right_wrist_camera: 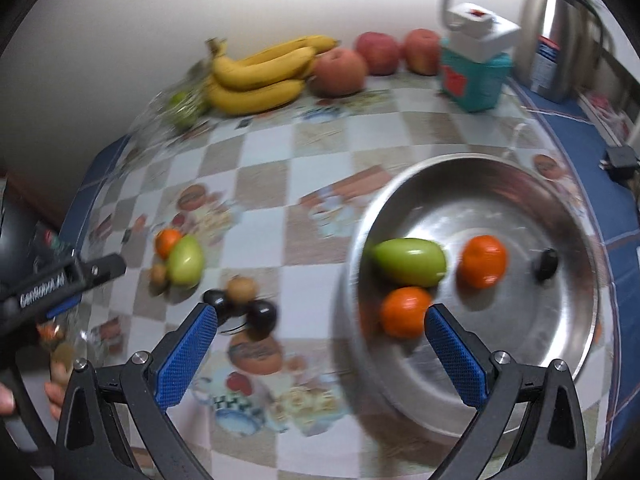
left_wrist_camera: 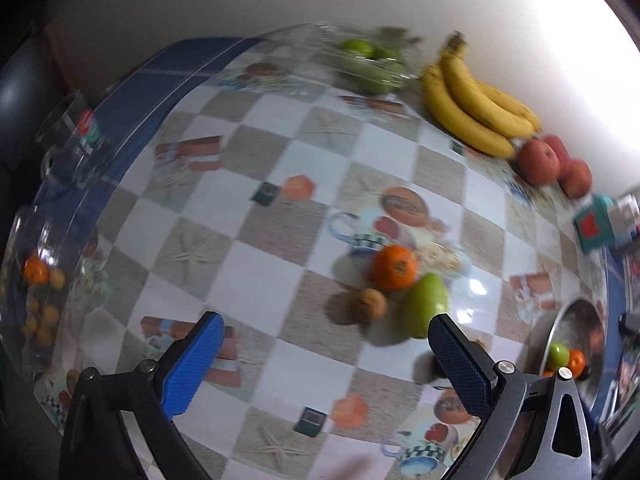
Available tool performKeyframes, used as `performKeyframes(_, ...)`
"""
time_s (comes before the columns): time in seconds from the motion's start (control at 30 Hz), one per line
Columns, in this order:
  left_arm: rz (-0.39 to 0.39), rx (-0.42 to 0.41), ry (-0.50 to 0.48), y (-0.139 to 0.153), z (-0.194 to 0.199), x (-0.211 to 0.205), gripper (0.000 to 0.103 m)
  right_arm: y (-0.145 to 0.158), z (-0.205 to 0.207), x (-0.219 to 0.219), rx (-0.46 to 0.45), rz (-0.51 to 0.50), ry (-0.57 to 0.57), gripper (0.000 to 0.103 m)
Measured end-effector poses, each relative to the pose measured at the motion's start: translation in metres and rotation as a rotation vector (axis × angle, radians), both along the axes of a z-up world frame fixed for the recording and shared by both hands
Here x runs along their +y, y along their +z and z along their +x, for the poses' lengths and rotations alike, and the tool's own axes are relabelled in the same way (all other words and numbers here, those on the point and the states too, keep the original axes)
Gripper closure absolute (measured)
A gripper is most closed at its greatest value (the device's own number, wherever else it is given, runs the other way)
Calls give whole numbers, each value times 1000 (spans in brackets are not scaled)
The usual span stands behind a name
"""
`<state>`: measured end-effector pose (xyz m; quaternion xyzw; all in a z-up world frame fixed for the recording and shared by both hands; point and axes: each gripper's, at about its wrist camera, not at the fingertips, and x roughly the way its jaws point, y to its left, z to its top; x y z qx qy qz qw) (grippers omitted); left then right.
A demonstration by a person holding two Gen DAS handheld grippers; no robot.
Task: Organize fruits
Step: 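Withdraw both open tools from the bowl toward the fruit pile, then lower both open tools around the two dark plums on the table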
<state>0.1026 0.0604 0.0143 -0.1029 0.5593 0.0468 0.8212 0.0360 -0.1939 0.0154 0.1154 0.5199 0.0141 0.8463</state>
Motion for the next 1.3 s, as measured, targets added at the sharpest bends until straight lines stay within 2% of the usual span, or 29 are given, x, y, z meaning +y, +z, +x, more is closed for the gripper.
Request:
performKeyframes(0.13, -21, 7, 49, -3, -1, 19, 0, -3, 2, 14, 10, 32, 30, 0)
performKeyframes(0.4, -36, 10, 64, -4, -2, 27, 0, -5, 11, 29, -3, 75, 56, 0)
performKeyframes(0.67, -36, 15, 21, -6, 1, 15, 0, -8, 20, 28, -13, 86, 61, 0)
performKeyframes(0.9, -49, 62, -34, -17, 4, -5, 0, -13, 23, 40, -18, 51, 125, 0)
performKeyframes(1.1, -90, 112, -65, -32, 8, -19, 0, -23, 25, 43, 3, 28, 132, 1)
performKeyframes(1.2, -88, 120, -77, -36, 9, -26, 0, -27, 27, 43, 10, 21, 134, 8)
performKeyframes(1.3, -88, 118, -92, -38, 10, -33, 0, -31, 27, 44, 18, 17, 138, 9)
